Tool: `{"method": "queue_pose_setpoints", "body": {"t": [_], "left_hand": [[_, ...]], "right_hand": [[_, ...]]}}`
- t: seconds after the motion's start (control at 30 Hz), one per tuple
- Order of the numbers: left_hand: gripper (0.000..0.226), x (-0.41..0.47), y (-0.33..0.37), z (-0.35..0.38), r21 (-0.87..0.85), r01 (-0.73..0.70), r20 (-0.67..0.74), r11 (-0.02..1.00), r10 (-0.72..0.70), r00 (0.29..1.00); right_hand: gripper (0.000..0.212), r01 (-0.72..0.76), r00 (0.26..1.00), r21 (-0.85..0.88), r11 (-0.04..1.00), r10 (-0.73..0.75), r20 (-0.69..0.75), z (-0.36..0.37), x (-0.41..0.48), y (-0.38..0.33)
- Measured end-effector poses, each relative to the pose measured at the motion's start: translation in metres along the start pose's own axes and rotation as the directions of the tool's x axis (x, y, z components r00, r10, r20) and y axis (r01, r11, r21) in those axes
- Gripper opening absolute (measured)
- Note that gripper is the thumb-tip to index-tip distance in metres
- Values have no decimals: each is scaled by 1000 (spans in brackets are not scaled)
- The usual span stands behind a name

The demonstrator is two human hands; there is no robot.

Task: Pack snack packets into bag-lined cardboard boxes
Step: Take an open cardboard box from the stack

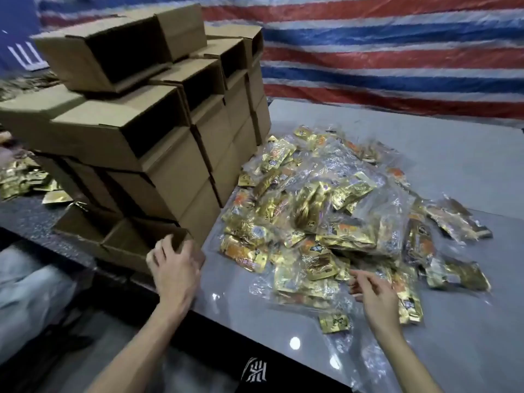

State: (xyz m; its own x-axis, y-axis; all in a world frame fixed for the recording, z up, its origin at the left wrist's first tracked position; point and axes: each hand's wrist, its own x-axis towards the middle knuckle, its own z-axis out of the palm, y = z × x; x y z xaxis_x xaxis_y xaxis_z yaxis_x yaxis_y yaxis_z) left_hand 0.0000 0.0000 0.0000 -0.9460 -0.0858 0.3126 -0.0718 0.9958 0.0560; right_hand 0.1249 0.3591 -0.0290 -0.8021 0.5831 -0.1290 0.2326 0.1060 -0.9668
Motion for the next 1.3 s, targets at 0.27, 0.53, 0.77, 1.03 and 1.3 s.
{"method": "queue_pose_setpoints", "body": {"t": [0.27, 0.53, 0.77, 1.03, 1.3], "left_hand": [[17, -7, 2, -17, 25, -24, 282, 999, 16, 959], [17, -50, 63, -59, -47, -127, 348, 991, 135, 928], [20, -98, 139, -72, -180, -337, 455, 924, 382, 805], [24, -142, 182, -77, -329, -589, 468, 738, 670, 576], [28, -162, 187, -72, -468, -610, 365, 639, 769, 525]], "right_hand": [[20, -18, 999, 78, 997, 14, 43, 5, 1, -10], [20, -10, 999, 93, 996, 6, 41, 3, -2, -15], [18, -14, 994, 94, 995, 4, 105, 9, -13, -15], [42, -191, 934, -25, 981, 189, 304, 5, -40, -13], [32, -356, 855, -33, 934, 340, 391, -7, -54, -12]]}}
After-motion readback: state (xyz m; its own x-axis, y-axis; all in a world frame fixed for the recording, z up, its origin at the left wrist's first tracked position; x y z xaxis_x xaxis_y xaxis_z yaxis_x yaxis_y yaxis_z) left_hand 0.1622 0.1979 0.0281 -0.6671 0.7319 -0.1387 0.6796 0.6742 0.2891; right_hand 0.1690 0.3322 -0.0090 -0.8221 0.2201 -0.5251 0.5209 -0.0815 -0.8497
